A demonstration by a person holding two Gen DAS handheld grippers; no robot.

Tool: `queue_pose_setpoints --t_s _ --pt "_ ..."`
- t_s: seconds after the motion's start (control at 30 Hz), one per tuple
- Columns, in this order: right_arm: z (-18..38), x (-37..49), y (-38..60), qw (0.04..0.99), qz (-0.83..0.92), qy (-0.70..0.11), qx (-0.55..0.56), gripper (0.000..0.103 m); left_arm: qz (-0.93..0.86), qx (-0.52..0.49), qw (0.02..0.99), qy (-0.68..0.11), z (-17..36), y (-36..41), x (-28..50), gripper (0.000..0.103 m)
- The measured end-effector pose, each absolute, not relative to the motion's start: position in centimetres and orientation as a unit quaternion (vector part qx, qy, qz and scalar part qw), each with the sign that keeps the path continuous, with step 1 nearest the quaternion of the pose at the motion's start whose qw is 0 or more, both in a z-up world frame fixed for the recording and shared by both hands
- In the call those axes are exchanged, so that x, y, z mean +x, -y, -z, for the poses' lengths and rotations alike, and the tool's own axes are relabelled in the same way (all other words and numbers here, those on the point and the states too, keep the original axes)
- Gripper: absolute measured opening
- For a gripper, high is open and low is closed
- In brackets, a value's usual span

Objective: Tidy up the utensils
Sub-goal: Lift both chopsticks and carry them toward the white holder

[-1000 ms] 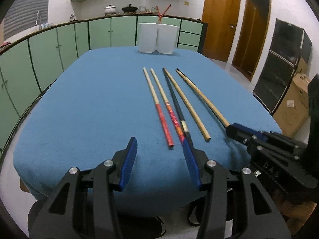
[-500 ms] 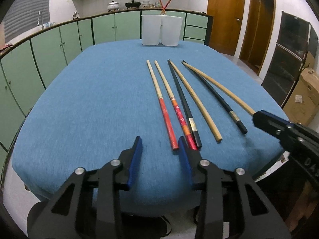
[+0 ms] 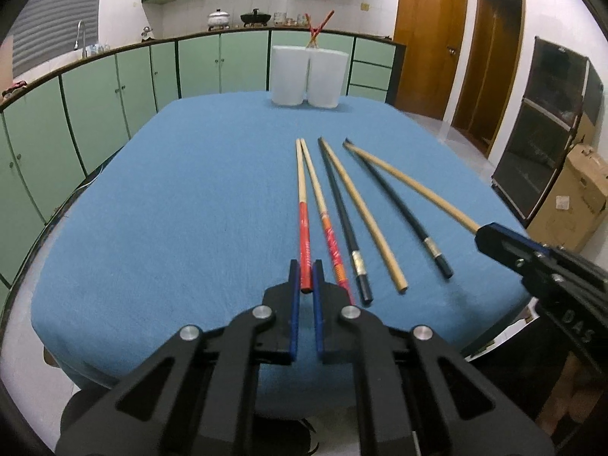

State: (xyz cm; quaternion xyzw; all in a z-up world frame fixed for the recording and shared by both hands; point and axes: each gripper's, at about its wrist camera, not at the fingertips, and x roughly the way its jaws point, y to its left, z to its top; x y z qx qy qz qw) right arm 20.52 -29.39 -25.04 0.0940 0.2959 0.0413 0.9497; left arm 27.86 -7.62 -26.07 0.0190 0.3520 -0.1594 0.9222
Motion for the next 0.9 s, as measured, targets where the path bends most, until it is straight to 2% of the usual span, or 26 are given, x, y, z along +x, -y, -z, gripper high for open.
queue_pose_setpoints --t_s 0.5,0.9 --pt "17.9 21.7 28.8 0.964 -0.018 -0.264 0.036 0.007 0.165 0.008 0.942 -0.292 16.6 6.9 27.6 0.005" --pt "13.0 25.5 27.7 0.962 -0.025 -0.27 -0.036 0.007 0.175 0.019 0.947 -0.269 10.5 7.0 31.1 0.005"
